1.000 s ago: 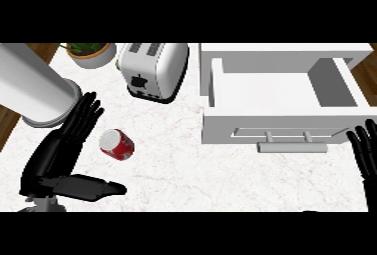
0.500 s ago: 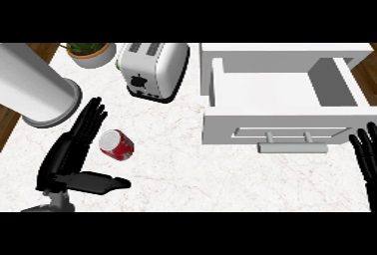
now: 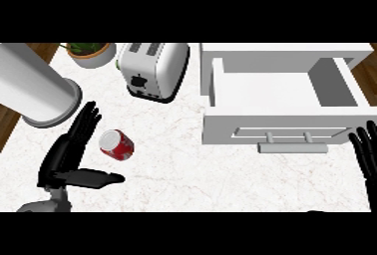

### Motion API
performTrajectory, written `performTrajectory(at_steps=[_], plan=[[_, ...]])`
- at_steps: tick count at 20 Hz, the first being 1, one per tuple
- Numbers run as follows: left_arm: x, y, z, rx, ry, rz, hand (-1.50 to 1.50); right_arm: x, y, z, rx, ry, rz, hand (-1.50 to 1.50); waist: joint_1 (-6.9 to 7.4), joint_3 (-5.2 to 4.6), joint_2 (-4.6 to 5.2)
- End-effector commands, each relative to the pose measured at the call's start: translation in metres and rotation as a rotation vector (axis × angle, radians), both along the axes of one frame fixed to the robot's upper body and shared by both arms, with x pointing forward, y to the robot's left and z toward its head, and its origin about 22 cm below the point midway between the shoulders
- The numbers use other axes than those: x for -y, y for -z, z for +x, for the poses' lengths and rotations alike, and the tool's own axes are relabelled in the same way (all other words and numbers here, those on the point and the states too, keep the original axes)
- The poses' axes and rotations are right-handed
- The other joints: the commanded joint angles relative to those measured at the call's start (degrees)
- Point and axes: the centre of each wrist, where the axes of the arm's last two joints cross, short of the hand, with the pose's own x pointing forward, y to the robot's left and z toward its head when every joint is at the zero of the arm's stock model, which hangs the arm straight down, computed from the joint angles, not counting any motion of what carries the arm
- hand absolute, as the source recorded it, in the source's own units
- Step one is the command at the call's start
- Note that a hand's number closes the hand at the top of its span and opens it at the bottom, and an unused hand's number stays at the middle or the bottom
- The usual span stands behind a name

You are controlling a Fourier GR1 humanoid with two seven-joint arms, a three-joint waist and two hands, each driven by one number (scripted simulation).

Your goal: Pick up the can, place it into the drawer and close the drawer

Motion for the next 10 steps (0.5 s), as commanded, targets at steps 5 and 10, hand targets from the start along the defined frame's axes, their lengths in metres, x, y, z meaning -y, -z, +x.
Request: performTrajectory(at_steps=[5,10], plan=[[-0.004,0.046,-0.003,-0.027,-0.005,0.022,-1.50,0.010,-0.013,0.003,0.003,-0.007,-0.010,-1.50,-0.07,-0.01,0.02],[-0.020,0.059,-0.008,-0.022,-0.002,0.020,-1.50,-0.010,0.013,-0.019,-0.004,0.019,0.007,-1.50,-0.13,-0.01,-0.01]])
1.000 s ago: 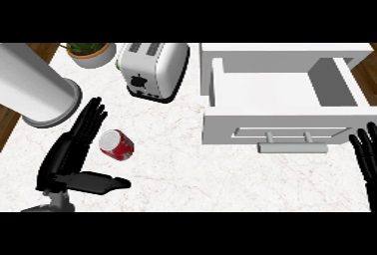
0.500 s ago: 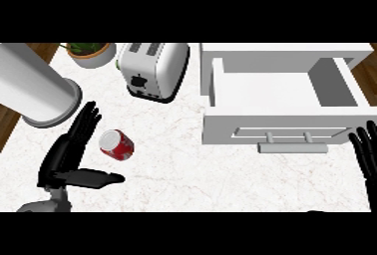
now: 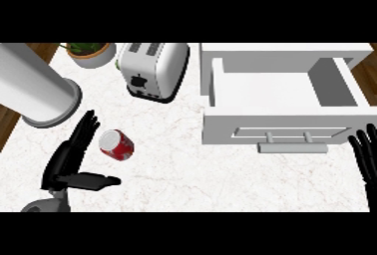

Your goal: Pick up the can, place it into the drawer and close the drawer

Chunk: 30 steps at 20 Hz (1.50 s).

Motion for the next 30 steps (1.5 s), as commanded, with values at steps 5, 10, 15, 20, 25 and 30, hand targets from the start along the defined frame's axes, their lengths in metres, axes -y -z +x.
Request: performTrajectory(at_steps=[5,10,15,20,25,30], plan=[[-0.019,0.030,-0.008,-0.029,-0.011,0.002,-1.50,0.004,0.002,0.004,0.019,-0.003,0.002,-1.50,0.06,0.01,0.00],[-0.029,0.038,0.006,-0.036,-0.023,-0.003,-1.50,0.007,0.002,0.002,0.000,0.012,0.001,-1.50,-0.01,0.01,0.01],[-0.027,0.057,0.010,-0.079,-0.031,-0.044,-1.50,-0.015,-0.013,0.013,0.021,0.020,-0.007,-1.50,-0.06,-0.01,0.07],[-0.015,0.078,-0.011,-0.083,-0.025,-0.015,-1.50,0.003,-0.014,0.010,0.001,0.013,-0.001,-1.50,0.07,0.01,0.01],[-0.014,0.075,0.015,-0.068,-0.024,-0.027,-1.50,0.000,-0.023,0.007,0.012,-0.006,0.000,-1.50,-0.06,0.00,0.02],[-0.002,0.071,0.033,-0.077,-0.024,-0.019,-1.50,0.002,-0.012,0.008,0.003,0.013,0.003,-1.50,-0.12,0.00,0.04]])
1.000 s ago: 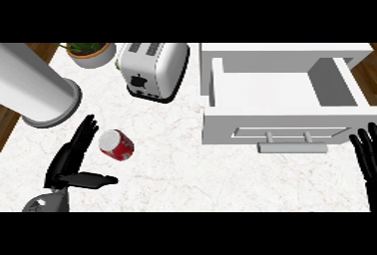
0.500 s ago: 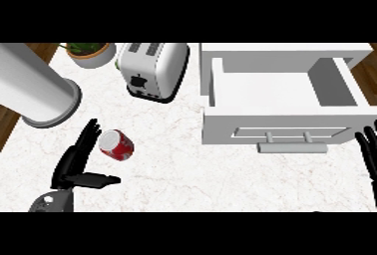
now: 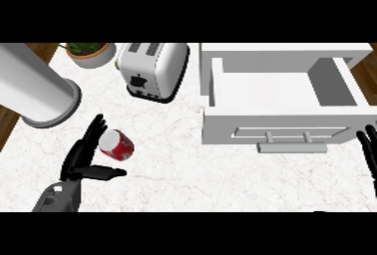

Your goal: Pick up the can, place it into the drawer and close the drawer

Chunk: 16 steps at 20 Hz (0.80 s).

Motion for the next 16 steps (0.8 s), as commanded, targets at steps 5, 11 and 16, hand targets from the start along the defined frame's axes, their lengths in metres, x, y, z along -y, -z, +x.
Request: performTrajectory(at_steps=[5,11,16], plan=[[0.001,-0.008,0.011,0.015,0.022,-0.004,-1.50,0.015,-0.011,-0.018,-0.003,0.002,0.014,-1.50,0.02,0.02,-0.06],[0.035,0.006,0.029,-0.001,0.025,-0.022,-1.50,-0.006,-0.016,-0.020,0.007,-0.023,0.001,-1.50,-0.35,-0.02,0.06],[0.038,0.002,0.041,0.021,0.059,-0.013,-1.50,-0.009,-0.023,-0.009,0.009,-0.022,-0.002,-1.50,-0.36,-0.04,0.12]])
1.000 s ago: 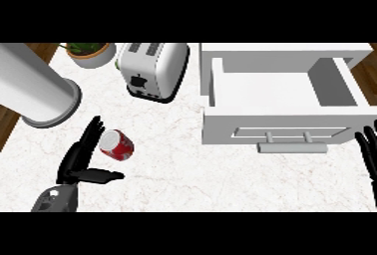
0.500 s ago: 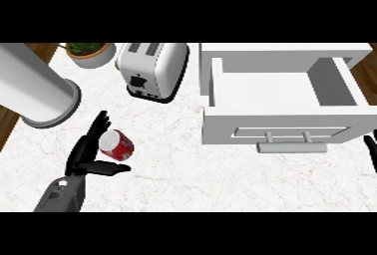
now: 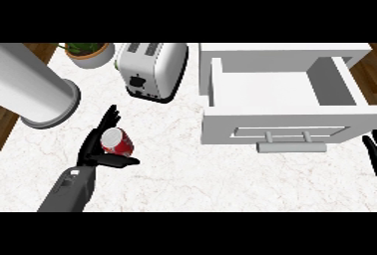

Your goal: Pick up the can, place it into the drawer and close the drawer

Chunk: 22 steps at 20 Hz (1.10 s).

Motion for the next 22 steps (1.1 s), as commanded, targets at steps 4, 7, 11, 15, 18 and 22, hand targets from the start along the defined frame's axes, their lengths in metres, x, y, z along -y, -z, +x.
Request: performTrajectory(at_steps=[4,7,11,15,18,22], plan=[[0.012,-0.001,0.005,0.025,0.039,-0.026,-1.50,0.023,-0.008,-0.018,0.013,-0.004,0.007,-1.50,0.06,0.00,-0.09],[0.015,0.003,0.010,0.003,0.052,-0.045,1.50,-0.010,0.000,0.004,0.007,0.005,0.022,-1.50,-0.05,-0.03,0.06],[0.039,-0.013,0.016,0.039,0.073,-0.084,1.50,0.005,0.001,-0.021,-0.001,0.020,0.030,-1.50,0.20,0.02,-0.17],[0.040,-0.016,0.021,0.025,0.105,-0.130,1.50,0.012,0.004,-0.020,0.004,0.022,0.015,-1.50,0.11,0.01,-0.09],[0.014,-0.011,0.006,0.054,-0.095,-0.096,1.50,-0.005,-0.002,-0.009,0.003,0.004,0.027,-1.50,0.55,0.01,-0.15],[0.003,-0.016,-0.003,0.086,-0.287,-0.121,1.50,0.001,-0.011,-0.013,0.022,0.013,0.016,-1.50,0.95,0.04,-0.29]])
